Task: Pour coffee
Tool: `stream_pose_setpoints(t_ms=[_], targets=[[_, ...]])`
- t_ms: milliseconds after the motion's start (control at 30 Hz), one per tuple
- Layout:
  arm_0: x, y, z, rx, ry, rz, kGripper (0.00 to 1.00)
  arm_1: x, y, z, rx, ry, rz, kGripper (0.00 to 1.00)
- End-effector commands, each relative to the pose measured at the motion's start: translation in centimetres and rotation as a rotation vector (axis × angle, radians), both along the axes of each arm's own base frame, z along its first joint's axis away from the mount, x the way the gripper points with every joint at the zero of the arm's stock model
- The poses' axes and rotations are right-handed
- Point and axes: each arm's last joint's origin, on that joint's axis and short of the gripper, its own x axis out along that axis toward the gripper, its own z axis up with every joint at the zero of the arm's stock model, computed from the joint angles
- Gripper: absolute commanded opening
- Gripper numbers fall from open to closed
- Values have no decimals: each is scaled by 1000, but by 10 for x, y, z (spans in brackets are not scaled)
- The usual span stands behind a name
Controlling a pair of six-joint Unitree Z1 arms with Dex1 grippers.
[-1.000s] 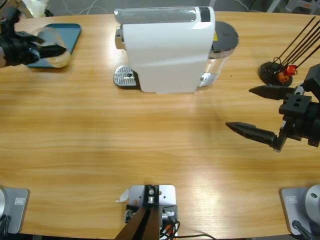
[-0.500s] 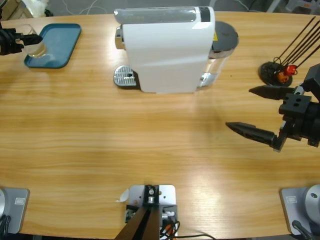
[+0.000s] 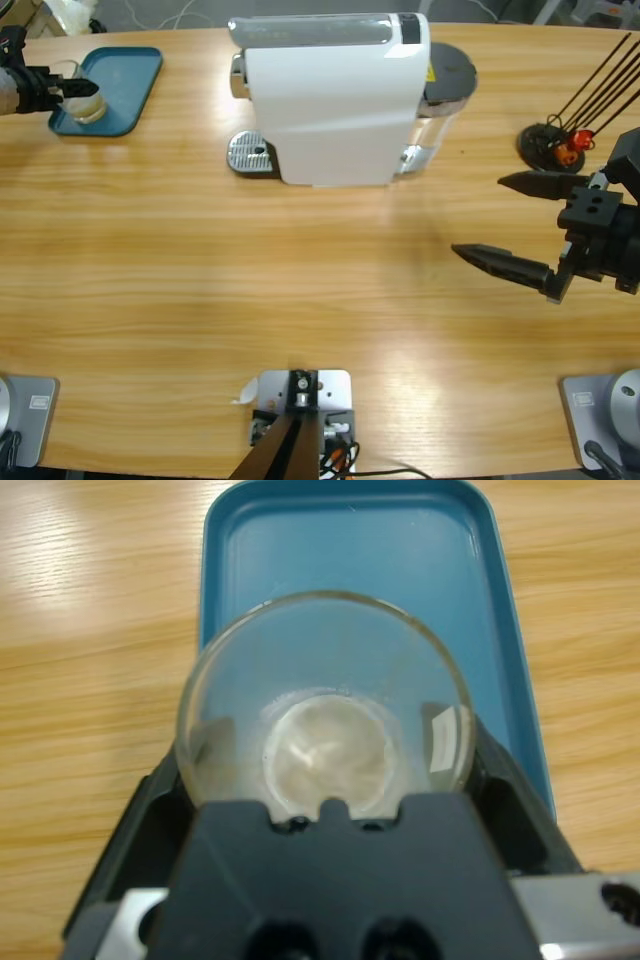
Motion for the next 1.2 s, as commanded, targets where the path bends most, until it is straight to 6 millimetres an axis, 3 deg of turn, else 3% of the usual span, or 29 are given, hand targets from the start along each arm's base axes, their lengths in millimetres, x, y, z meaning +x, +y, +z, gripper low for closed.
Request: stream_pose_setpoints(t_ms=[33, 200, 333, 433, 533, 700, 767, 867, 967, 1200], targets=[[-3, -3, -19, -31, 138, -8, 991, 1, 4, 0, -20, 11, 24, 977], [-25, 1, 10, -23, 95, 6, 991, 1, 4, -1, -22, 13, 24, 977], [-62, -2, 67, -20, 36, 7, 991, 1, 5, -1, -26, 17, 24, 977], [-104, -32, 115, -16, -47, -99, 990, 2, 5, -1, -29, 22, 23, 979], [-135, -62, 136, -22, -111, -231, 996, 2, 5, -1, -29, 26, 20, 982], [-183, -109, 114, -82, -55, -494, 986, 2, 6, 0, -28, 26, 16, 987], [-189, -125, 110, -74, -37, -574, 982, 3, 6, -1, -29, 28, 13, 990], [-189, -142, 88, 27, 27, -695, 973, 4, 7, -1, -32, 34, 7, 991], [-189, -149, 75, 86, 63, -706, 981, 3, 6, -1, -30, 36, 8, 996], [-207, -141, 76, 65, 36, -720, 973, 3, 5, 0, -29, 29, 8, 991]])
